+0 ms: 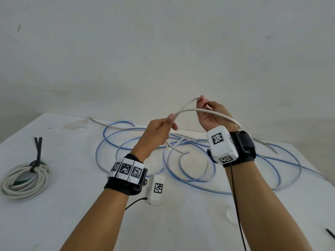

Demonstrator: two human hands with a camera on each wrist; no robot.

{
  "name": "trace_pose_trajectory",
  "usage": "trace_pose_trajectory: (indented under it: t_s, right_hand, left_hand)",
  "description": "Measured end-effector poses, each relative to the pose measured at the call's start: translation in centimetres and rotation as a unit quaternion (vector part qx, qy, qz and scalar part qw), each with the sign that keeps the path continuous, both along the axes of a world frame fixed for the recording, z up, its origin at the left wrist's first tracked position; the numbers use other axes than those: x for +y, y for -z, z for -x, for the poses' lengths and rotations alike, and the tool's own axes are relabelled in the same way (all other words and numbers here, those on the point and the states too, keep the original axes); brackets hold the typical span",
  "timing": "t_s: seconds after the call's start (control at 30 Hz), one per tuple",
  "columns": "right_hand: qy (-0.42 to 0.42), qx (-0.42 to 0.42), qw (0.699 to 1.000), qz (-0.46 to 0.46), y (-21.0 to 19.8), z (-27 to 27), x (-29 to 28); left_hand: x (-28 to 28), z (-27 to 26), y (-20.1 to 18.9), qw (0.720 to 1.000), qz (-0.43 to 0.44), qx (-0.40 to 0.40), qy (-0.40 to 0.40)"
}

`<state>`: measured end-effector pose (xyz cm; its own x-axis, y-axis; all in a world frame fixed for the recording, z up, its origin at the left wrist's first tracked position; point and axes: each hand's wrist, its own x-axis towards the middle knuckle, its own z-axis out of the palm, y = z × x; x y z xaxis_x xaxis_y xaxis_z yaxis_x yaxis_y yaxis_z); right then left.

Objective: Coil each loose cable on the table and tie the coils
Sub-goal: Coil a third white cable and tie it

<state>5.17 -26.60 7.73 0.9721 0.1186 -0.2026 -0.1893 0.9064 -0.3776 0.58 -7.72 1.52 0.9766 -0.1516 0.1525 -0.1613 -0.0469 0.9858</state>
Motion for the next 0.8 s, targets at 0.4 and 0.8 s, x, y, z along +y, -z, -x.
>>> trace_pose_trajectory:
  t_s: [0.4,0.8]
  right_hand:
    - [0.056,0.034,0.818,0.572,9.0,-0.6,-3.2]
    - [0.101,-0.257,0.677,0.683,5.8,3.8,2.5]
  left_hand:
    - [4.6,0.0,-1.7,0.948,0.287,0.043,-0.133]
    - [4.3,0.5,0.0,0.964,0.213,-0.037,-0.158]
